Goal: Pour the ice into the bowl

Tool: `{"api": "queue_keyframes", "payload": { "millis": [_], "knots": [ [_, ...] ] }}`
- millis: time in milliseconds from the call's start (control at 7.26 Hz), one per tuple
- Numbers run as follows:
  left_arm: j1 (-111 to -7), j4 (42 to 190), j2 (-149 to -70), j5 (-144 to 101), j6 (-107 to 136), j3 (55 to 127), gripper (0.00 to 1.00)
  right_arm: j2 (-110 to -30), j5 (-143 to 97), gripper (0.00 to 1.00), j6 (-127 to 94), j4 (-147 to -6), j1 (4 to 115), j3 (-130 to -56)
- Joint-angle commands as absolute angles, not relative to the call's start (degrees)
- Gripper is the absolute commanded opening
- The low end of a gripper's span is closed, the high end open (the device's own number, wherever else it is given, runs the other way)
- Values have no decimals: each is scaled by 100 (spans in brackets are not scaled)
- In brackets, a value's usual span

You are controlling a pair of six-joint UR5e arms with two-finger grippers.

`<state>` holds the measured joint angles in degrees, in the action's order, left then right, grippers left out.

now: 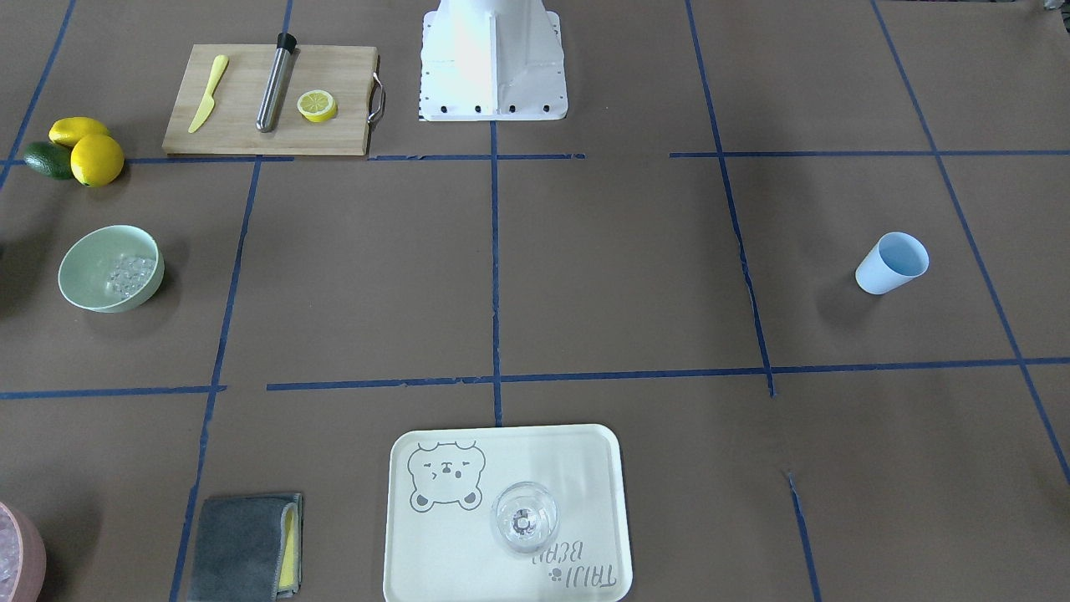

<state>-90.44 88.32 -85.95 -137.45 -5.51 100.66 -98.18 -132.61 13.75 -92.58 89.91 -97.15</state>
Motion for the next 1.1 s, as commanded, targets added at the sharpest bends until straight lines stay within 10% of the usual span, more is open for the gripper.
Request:
{"api": "queue_keyframes", "payload": {
  "millis": [0, 965],
  "knots": [
    [-9044, 8833, -8596, -13755, -562, 10098, 100, -9782, -13263, 100, 1380, -9255, 8991, -9721],
    [-9053, 8833, -8596, -13772, -554, 10090, 100, -9879, -12700, 100, 1442, -9237, 8991, -9668]
  ]
}}
